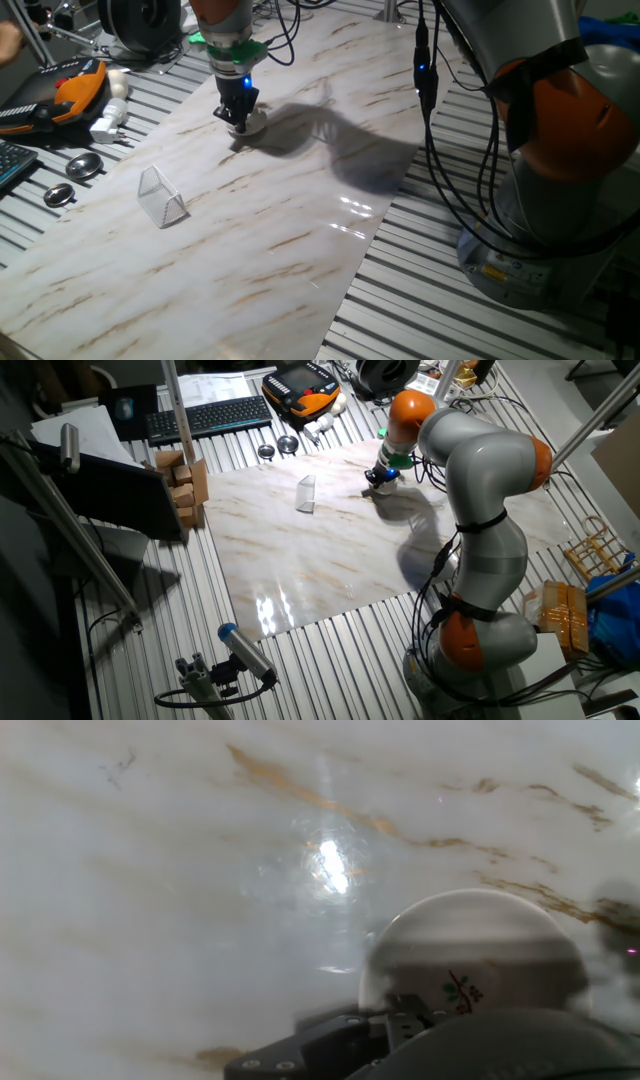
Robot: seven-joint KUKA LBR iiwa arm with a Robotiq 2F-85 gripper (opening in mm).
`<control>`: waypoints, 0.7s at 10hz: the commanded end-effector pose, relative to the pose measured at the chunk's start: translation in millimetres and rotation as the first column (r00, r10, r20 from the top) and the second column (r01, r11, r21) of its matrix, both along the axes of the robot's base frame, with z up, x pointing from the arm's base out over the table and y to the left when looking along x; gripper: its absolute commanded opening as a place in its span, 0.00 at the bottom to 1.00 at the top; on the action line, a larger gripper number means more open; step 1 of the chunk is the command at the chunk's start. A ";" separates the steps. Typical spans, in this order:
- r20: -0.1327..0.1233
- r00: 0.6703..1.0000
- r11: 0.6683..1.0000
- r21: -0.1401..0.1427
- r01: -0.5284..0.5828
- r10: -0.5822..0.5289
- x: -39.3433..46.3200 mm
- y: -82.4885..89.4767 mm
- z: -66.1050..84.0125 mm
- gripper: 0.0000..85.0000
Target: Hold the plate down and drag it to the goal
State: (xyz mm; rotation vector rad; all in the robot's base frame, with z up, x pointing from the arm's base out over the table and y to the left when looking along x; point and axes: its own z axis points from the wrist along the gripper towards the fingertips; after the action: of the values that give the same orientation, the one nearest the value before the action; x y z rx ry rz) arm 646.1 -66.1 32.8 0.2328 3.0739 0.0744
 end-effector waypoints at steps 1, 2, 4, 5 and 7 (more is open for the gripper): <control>0.000 1.000 1.000 -0.001 0.000 0.000 0.3 -0.2 0.0 0.00; 0.002 1.000 1.000 -0.002 0.001 -0.001 0.3 -0.2 0.0 0.00; -0.005 1.000 1.000 0.022 0.013 -0.013 0.3 -0.2 0.0 0.00; -0.008 1.000 1.000 0.012 0.007 -0.007 0.3 -0.2 0.0 0.00; -0.004 1.000 1.000 0.025 -0.003 0.004 0.3 -0.2 0.0 0.00</control>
State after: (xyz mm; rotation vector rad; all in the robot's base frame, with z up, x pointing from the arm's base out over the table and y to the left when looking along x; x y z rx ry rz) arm 646.2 -66.7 32.8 0.2200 3.0847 0.1105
